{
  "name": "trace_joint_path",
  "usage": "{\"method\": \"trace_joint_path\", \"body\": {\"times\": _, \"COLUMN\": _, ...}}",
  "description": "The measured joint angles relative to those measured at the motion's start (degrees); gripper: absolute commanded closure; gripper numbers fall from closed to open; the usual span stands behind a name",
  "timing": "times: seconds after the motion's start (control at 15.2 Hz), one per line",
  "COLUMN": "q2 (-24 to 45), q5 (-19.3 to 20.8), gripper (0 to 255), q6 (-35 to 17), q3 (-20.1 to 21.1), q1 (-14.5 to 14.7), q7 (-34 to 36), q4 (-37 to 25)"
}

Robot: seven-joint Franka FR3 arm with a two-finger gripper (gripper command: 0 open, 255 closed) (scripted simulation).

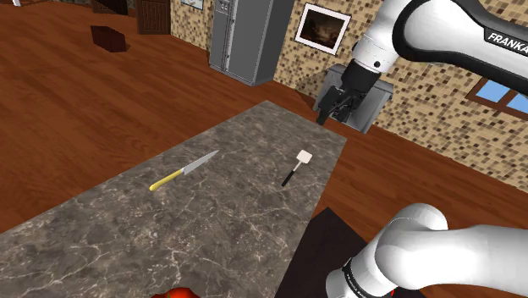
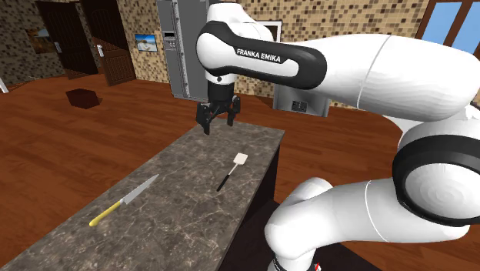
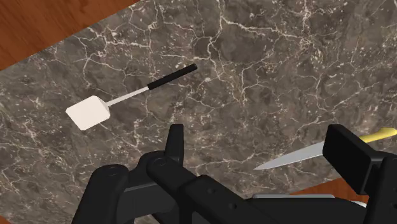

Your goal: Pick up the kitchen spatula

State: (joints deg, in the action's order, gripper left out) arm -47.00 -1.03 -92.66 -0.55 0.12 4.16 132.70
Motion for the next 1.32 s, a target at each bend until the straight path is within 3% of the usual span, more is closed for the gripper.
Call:
{"method": "trace_joint_path", "body": {"times": 0.13, "q2": 0.47, "q5": -0.07, "gripper": 0, "q6": -0.73, "q3": 0.11, "q1": -0.38, "q7": 0.8, "q4": 0.43}}
{"method": "trace_joint_path", "body": {"times": 0.53, "q2": 7.58, "q5": -0.67, "gripper": 0, "q6": -9.28, "q3": 0.97, "q1": -4.64, "q7": 9.99, "q4": 3.78}}
{"method": "trace_joint_path", "body": {"times": 1.32, "q2": 27.11, "q5": -1.18, "gripper": 0, "q6": -27.19, "q3": 0.4, "q1": -13.19, "q7": 28.86, "q4": 6.24}}
